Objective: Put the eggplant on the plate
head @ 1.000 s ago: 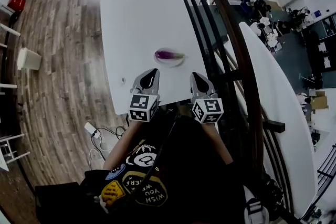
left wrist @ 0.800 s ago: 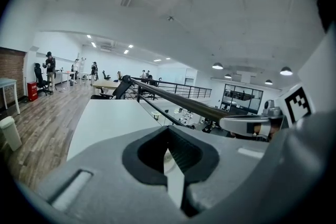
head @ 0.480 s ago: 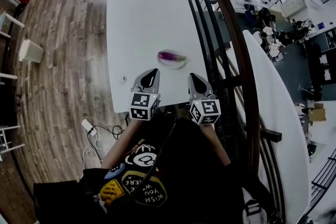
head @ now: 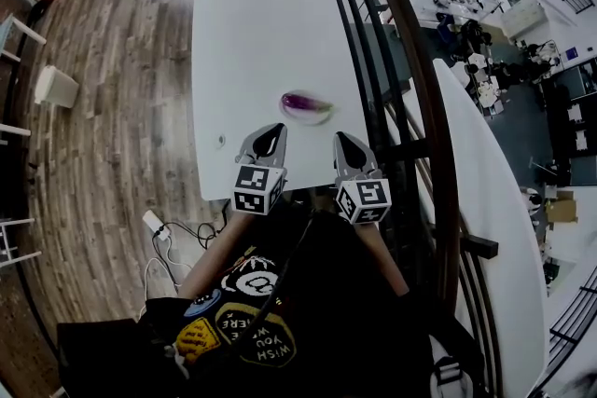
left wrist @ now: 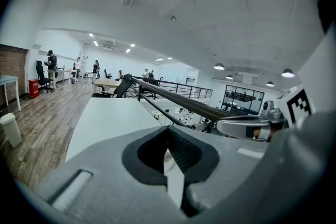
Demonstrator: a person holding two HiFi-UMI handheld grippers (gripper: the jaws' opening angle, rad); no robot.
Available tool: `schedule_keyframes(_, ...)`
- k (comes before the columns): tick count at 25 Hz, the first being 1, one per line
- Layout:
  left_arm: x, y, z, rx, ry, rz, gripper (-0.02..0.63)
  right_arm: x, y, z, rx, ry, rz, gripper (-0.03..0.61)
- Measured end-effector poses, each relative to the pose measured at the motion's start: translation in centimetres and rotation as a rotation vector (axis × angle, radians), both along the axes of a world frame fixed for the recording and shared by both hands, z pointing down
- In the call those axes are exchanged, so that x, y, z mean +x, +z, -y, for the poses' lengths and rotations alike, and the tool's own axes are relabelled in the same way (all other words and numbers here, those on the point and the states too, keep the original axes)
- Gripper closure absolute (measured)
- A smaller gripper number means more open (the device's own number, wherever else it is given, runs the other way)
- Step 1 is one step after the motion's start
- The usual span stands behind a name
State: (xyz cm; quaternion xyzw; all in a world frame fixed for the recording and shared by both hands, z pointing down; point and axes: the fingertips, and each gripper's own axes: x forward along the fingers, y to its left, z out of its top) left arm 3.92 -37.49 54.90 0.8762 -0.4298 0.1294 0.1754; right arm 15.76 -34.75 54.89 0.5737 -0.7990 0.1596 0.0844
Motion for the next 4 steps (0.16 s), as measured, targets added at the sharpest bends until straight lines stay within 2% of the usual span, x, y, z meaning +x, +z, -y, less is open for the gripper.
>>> schedule_keyframes(4,0.02,0.04,-0.14,-0.002,0.002,-0.003,0.609,-0.15,-0.04,0.02,-0.001,-0.007,-0.003,0.577)
